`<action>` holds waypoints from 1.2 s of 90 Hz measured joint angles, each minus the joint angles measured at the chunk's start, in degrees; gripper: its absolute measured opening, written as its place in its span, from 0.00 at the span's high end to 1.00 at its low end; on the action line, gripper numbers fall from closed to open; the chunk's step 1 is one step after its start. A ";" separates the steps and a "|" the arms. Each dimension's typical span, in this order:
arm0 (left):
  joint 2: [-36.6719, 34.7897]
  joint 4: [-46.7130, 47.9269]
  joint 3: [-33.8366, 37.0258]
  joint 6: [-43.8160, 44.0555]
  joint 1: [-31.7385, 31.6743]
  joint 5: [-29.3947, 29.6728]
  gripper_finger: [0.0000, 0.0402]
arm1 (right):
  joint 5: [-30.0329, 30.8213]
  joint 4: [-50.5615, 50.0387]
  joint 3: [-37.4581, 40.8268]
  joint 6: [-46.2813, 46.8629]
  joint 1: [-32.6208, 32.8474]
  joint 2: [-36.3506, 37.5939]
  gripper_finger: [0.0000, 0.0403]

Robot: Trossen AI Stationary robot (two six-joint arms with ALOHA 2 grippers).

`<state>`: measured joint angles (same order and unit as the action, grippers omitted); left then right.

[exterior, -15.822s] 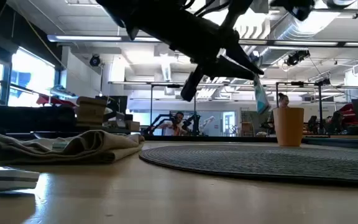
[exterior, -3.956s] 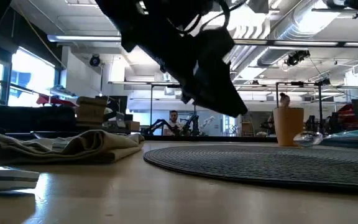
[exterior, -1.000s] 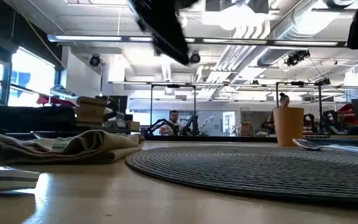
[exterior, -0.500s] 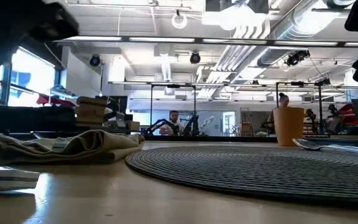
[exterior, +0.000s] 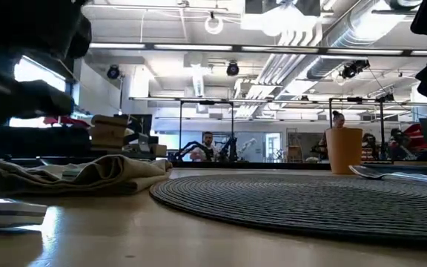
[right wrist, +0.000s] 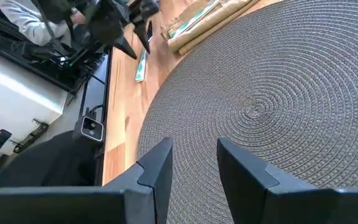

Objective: Set table place
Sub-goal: Put the blue table knife to the left of the blue spoon on the gray placemat

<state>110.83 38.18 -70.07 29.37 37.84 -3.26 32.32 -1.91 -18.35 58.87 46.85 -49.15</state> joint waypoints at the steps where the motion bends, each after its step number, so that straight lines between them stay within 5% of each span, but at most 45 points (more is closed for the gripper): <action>1: 0.10 0.01 -0.01 -0.04 -0.01 -0.10 0.63 | 0.00 -0.01 0.00 -0.01 0.00 0.00 0.74; 31: 1.73 0.71 -0.06 -1.35 -0.12 1.43 0.97 | 0.02 -0.49 0.00 -0.48 0.00 -0.02 0.74; 53: 1.17 7.26 -4.98 -2.88 -1.09 -2.11 0.99 | -2.74 -0.37 -0.68 -1.56 0.00 0.02 0.74; 84: -4.11 10.39 -17.06 -6.62 -7.30 -8.22 0.99 | -3.87 -0.18 -9.12 -17.29 0.02 -0.01 0.74; 108: -4.20 12.93 -17.68 -12.15 -14.01 -3.88 1.00 | -2.33 -2.13 -10.88 -23.06 0.00 -0.08 0.74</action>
<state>106.63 51.11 -87.75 17.22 23.83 -7.14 29.99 -4.04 -29.23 35.82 46.85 -49.22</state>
